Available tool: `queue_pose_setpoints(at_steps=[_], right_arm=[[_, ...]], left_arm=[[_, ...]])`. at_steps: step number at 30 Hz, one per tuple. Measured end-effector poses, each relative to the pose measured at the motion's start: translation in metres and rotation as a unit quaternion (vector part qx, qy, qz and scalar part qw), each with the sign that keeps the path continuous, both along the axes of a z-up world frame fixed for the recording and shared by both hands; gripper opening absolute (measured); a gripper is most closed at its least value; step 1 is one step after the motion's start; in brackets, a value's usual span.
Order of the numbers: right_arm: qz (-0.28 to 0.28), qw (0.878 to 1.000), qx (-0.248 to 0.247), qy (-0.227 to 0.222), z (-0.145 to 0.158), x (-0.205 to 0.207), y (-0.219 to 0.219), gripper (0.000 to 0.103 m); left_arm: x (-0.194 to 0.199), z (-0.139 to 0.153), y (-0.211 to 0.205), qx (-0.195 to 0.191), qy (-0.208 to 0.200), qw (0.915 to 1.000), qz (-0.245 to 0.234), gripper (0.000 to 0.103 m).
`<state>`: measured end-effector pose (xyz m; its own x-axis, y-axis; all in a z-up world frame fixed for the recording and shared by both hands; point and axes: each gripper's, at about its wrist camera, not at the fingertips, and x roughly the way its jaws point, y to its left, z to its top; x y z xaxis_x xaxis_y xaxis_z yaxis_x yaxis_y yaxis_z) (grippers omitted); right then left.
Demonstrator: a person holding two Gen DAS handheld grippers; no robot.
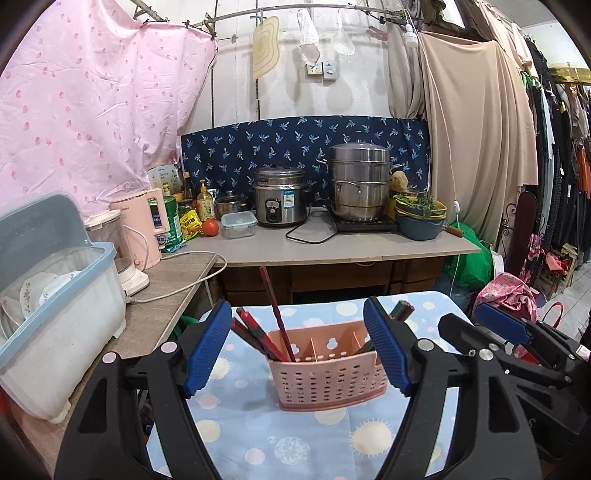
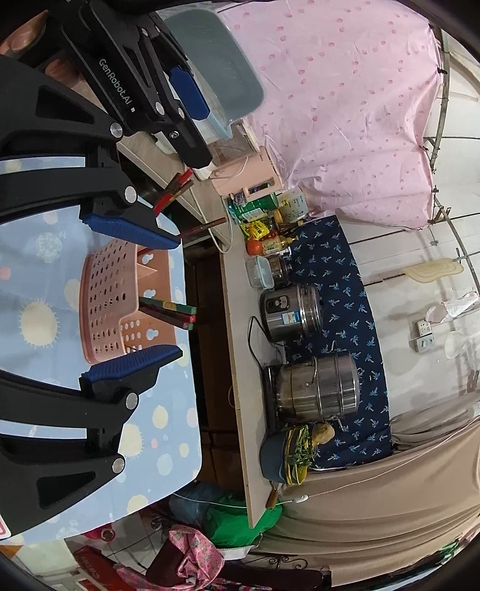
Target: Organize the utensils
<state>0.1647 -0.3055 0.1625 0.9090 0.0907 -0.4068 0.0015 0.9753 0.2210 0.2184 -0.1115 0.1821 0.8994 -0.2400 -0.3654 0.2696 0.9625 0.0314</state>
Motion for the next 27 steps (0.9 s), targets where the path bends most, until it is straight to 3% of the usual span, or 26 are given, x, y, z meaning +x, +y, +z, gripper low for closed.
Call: queue_pose_setpoints(at_steps=[14, 21, 23, 27], right_arm=[[-0.024, 0.997, -0.044, 0.051, -0.031, -0.027, 0.021, 0.063], [-0.028, 0.996, -0.044, 0.074, -0.047, -0.034, 0.021, 0.065], [-0.036, 0.995, -0.045, 0.078, -0.051, -0.037, 0.02, 0.073], [-0.051, 0.994, -0.059, 0.081, -0.059, -0.044, 0.02, 0.078]], left_arm=[[-0.02, -0.043, 0.016, 0.013, 0.032, 0.9993, 0.016, 0.08], [-0.024, -0.063, 0.026, 0.013, 0.054, 0.9981, 0.028, 0.082], [-0.025, -0.068, 0.029, 0.012, 0.06, 0.9976, 0.032, 0.084], [-0.027, -0.08, 0.035, 0.013, 0.07, 0.9965, 0.045, 0.087]])
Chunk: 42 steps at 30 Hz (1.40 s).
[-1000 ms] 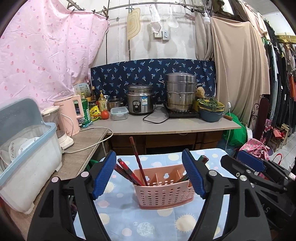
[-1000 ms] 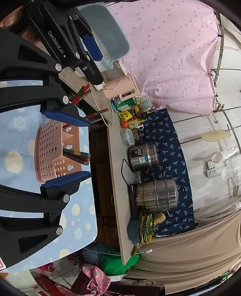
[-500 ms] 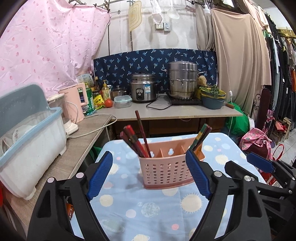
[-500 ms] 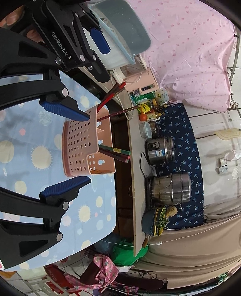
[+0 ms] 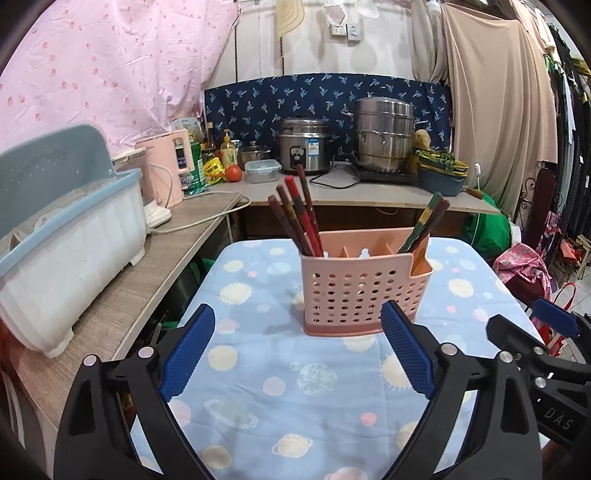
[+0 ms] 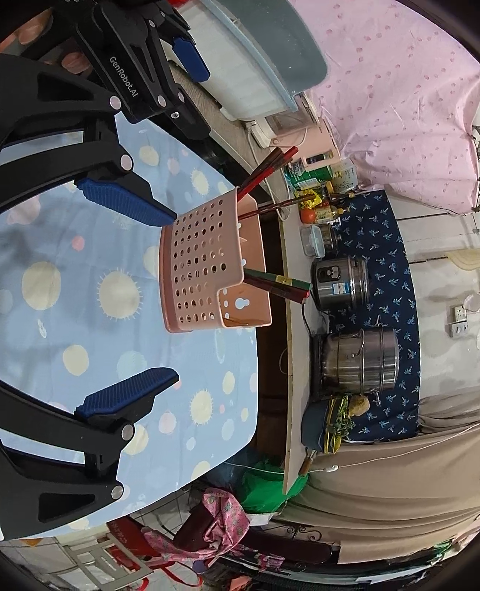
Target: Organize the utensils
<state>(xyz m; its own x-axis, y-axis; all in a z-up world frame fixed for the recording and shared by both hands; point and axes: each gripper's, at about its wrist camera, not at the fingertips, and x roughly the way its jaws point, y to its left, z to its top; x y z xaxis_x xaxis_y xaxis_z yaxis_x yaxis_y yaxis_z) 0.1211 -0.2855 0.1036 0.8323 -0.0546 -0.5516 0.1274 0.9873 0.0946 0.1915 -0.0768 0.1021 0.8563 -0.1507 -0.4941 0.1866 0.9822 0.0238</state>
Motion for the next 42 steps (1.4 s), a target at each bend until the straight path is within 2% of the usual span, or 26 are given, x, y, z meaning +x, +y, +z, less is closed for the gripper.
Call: queue_pose_setpoints(at_steps=[7, 13, 24, 42], right_arm=[[-0.023, 1.0, -0.013, 0.007, -0.01, -0.007, -0.005, 0.084], [-0.03, 0.999, 0.001, 0.021, -0.019, -0.007, -0.011, 0.084], [-0.028, 0.999, -0.008, 0.032, -0.033, -0.009, -0.001, 0.084], [-0.029, 0.999, -0.005, 0.043, -0.04, 0.002, -0.001, 0.084]], left_arm=[[-0.002, -0.016, 0.002, 0.001, 0.02, 0.9997, 0.011, 0.093], [-0.004, -0.023, 0.0, 0.013, 0.025, 0.9995, 0.017, 0.095], [-0.004, -0.035, -0.003, 0.023, 0.036, 0.9989, 0.021, 0.096], [0.003, -0.044, -0.002, 0.028, 0.046, 0.9984, 0.019, 0.096]])
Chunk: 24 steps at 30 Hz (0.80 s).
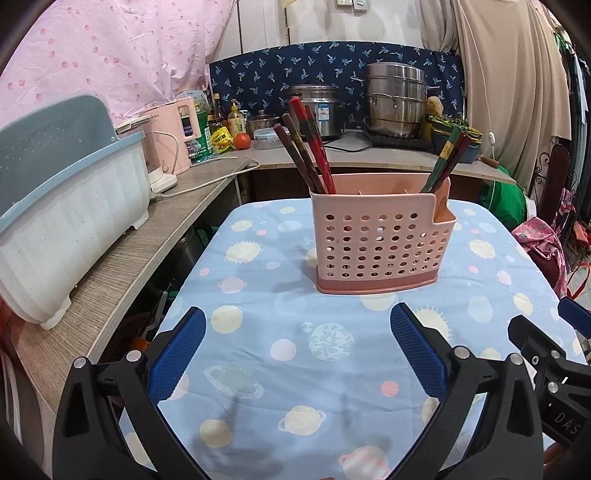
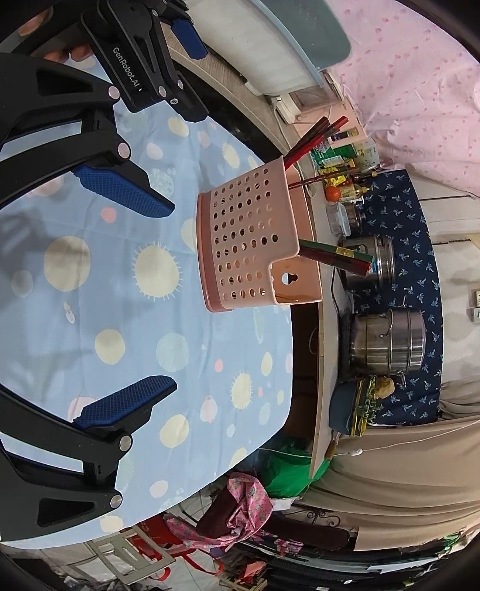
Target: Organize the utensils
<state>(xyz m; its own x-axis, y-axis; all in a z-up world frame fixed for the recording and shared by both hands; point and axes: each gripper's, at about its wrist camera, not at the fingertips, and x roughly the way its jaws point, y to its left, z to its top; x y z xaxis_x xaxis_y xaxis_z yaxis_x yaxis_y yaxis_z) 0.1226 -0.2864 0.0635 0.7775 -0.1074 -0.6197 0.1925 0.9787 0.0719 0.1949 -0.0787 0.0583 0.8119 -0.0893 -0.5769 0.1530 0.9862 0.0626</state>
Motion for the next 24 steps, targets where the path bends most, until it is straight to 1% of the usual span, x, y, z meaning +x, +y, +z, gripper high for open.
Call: queue_pose_setpoints(at_steps=[10, 24], right_arm=[[0.001, 1.0, -0.001, 0.006, -0.0023, 0.0046, 0.001, 0.084], [0.001, 1.0, -0.003, 0.011, -0.0061, 0.0103, 0.0052, 0.084]], left_arm=[[0.0057, -0.0043, -0.0011, 0.001, 0.007, 1.0, 0.003, 0.096], [0.0082, -0.0064, -0.0002, 0.007, 0.003, 1.0, 0.006, 0.096]])
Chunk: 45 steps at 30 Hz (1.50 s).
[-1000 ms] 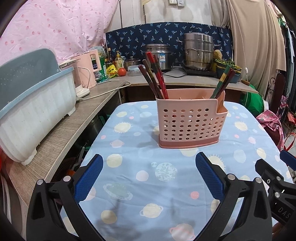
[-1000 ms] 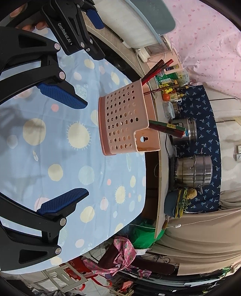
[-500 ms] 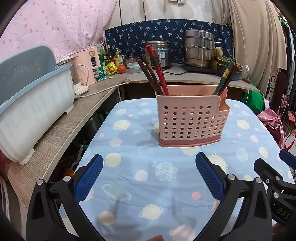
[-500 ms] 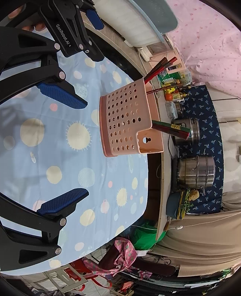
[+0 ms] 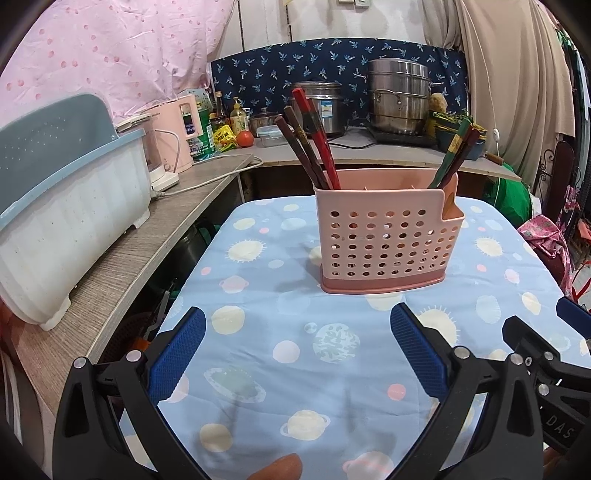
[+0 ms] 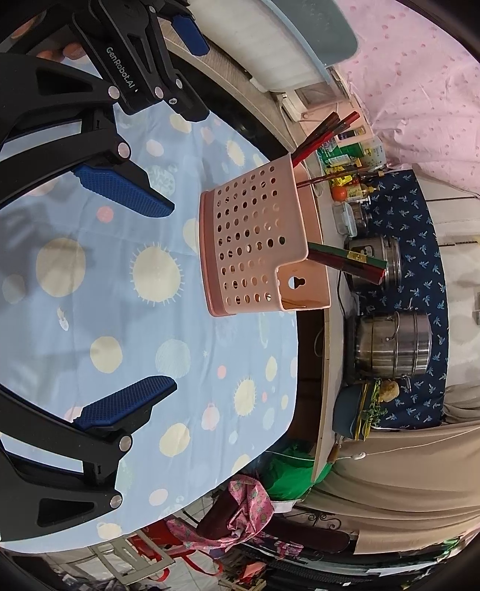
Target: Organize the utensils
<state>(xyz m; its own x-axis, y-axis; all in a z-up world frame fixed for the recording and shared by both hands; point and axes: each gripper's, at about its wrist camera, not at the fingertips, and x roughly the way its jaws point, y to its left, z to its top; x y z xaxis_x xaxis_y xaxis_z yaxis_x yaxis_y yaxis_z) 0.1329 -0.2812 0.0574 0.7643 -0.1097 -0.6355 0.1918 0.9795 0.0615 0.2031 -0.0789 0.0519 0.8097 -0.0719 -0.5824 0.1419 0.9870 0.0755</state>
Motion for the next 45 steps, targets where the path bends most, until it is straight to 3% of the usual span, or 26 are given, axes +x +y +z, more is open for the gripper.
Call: queue_pose_setpoints(at_steps=[45], right_arm=[[0.004, 1.0, -0.003, 0.007, -0.008, 0.035, 0.0, 0.084]], left_arm=[[0.028, -0.011, -0.009, 0.008, 0.024, 0.9996, 0.009, 0.096]])
